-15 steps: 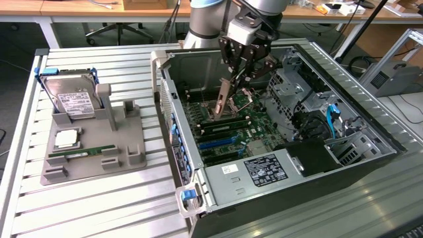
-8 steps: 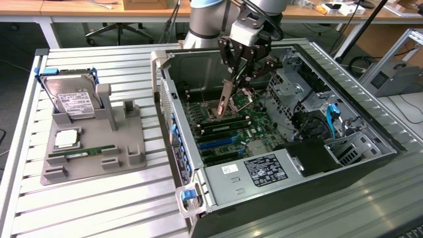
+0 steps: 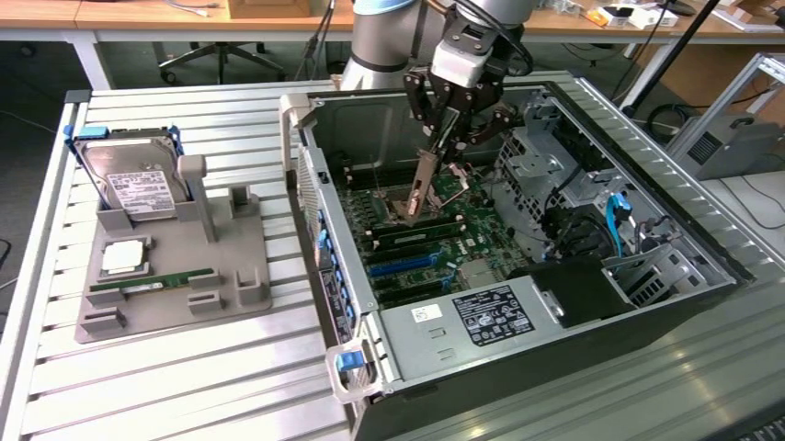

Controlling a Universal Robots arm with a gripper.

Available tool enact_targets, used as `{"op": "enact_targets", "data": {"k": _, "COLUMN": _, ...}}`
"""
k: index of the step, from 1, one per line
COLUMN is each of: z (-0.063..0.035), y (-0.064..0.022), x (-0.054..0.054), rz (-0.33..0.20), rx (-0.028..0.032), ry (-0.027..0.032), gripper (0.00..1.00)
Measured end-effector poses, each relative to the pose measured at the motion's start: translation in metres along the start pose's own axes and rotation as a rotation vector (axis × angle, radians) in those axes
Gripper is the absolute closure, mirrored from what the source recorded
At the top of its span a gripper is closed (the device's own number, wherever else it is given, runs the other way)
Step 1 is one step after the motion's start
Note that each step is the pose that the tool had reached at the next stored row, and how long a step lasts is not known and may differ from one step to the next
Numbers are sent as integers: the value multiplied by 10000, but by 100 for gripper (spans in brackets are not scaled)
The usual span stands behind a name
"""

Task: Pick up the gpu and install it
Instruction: 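Insert the gpu into the slot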

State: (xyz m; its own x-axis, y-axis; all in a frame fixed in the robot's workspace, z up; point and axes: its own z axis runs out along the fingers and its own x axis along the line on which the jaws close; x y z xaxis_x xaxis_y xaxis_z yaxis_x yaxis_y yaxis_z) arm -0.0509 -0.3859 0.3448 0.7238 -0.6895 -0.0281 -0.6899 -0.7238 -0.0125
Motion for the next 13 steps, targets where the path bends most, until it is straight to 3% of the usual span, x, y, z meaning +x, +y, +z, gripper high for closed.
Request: {"op": "enact_targets", "data": {"k": 13, "z": 2, "y": 0, "x": 0, "rz": -1065, "rx": -30, "ry": -13, "gripper": 70}}
